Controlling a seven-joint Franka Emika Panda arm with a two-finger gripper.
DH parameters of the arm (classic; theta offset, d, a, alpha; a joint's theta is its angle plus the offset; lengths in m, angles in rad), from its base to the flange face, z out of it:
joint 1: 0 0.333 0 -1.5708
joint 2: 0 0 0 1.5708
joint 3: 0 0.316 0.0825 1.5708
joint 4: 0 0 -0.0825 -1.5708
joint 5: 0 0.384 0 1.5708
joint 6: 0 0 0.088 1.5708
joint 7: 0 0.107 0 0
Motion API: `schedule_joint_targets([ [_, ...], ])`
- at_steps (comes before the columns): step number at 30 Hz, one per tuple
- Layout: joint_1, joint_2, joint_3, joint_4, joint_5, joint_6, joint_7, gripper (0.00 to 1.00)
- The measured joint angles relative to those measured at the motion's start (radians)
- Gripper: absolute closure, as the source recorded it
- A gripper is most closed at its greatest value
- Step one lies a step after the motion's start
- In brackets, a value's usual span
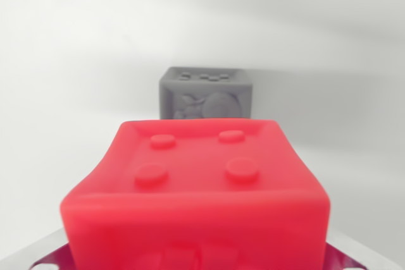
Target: Destack cube
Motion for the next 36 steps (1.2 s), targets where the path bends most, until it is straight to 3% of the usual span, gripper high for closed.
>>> schedule_joint_targets([
  [17,0.000,-0.107,0.001,0.015,0.007,-0.120,-0.004,1.00],
  [36,-0.034,-0.125,-0.017,-0.017,0.012,-0.115,-0.057,1.00],
])
